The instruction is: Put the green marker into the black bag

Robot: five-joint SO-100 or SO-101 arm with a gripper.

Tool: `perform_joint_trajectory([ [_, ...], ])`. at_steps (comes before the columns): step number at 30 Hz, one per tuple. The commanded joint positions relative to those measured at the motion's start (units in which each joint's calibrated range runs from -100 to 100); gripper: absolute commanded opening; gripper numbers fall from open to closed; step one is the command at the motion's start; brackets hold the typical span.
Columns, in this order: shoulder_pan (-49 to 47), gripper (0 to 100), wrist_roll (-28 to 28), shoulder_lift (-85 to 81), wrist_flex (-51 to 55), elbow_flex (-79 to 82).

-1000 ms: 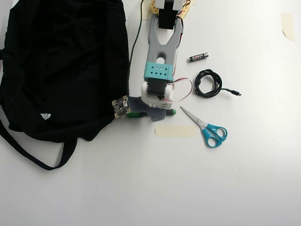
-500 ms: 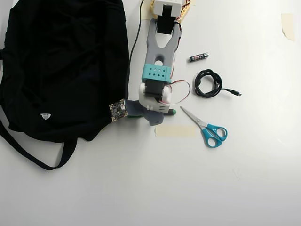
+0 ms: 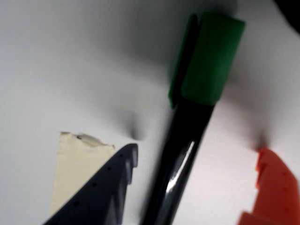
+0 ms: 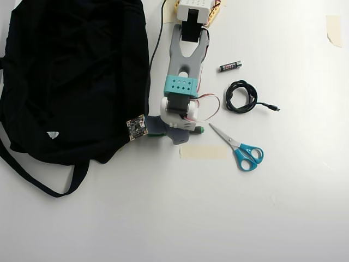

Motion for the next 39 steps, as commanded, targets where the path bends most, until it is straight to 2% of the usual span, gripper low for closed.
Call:
perform_joint_trajectory([
  [1, -0.4, 32, -0.2, 0.7, -0.2, 0.2],
  [6, -0.7, 31, -0.2, 0.7, -0.1, 0.2],
  [11, -0.9, 23, -0.2, 0.7, -0.1, 0.2],
  [15, -0.9, 21, -0.1, 0.7, -0.2, 0.2],
  [39, -2.8, 21, 0.3, 0.8, 3.2, 1.1],
])
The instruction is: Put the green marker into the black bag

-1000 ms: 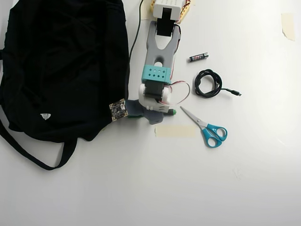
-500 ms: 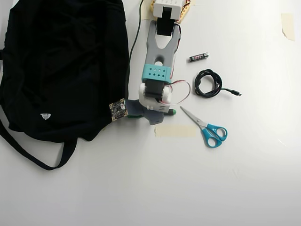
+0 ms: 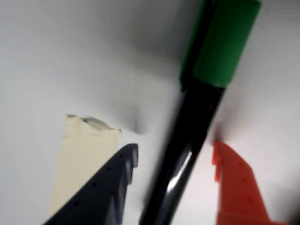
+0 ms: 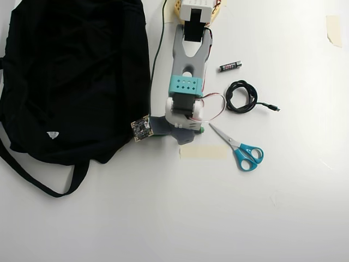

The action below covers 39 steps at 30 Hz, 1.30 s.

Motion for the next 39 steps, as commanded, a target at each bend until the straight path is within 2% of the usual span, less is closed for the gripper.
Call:
perform_joint_trajectory([
  [1, -1.0, 21, 0.2, 0.8, 2.3, 0.7],
  [17, -1.3, 21, 0.3, 2.4, 3.2, 0.1],
  [24, -1.2, 12, 0.3, 2.4, 3.2, 0.4],
  [33, -1.1, 12, 0.3, 2.4, 3.3, 0.5],
  [37, -1.1, 3, 0.3, 2.4, 3.7, 0.6],
  [39, -1.0, 2, 0.3, 2.4, 3.7, 0.6],
])
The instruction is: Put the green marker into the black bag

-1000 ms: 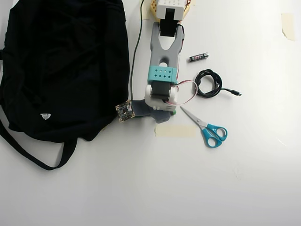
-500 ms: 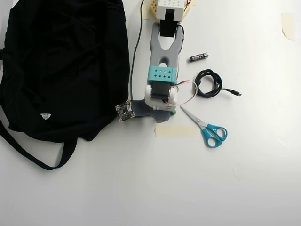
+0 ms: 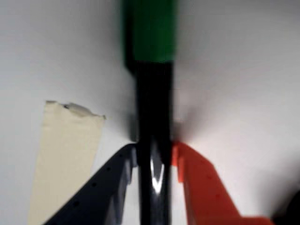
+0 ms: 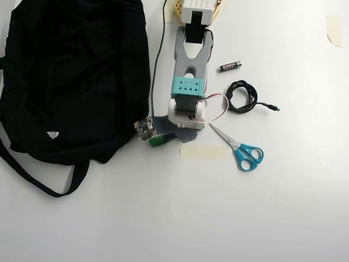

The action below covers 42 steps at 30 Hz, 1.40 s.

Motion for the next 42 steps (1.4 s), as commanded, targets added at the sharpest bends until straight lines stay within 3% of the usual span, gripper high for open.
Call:
perform_joint_trajectory([
  [1, -0.5, 2, 0.3, 0.6, 0.3, 0.6],
  [24, -0.5, 2, 0.2, -0.6, 1.0, -0.3],
  [32, -1.3, 2, 1.0, -0.6, 12.5, -13.0],
  [42, -1.1, 2, 2.2, -0.7, 13.0, -16.7],
])
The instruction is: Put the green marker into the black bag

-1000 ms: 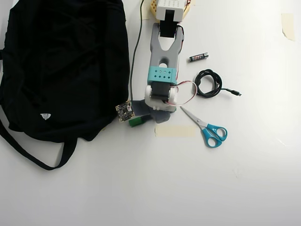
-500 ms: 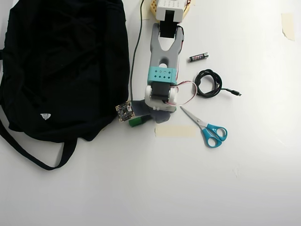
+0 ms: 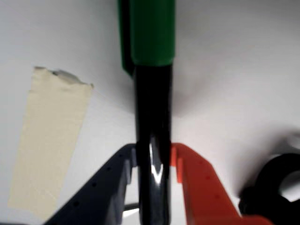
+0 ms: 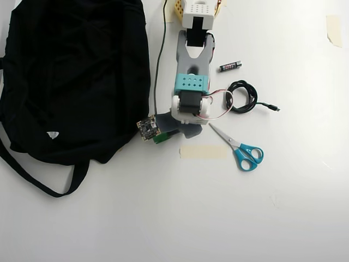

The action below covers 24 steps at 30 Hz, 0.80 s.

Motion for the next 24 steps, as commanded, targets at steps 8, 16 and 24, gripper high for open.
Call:
perform_joint_trajectory([
  [8, -0.7, 2, 3.6, -1.2, 0.7, -6.7],
  [16, -0.8, 2, 11.4, -1.1, 0.7, -12.6],
  [24, -0.1, 2, 21.3, -1.1, 0.8, -14.0],
])
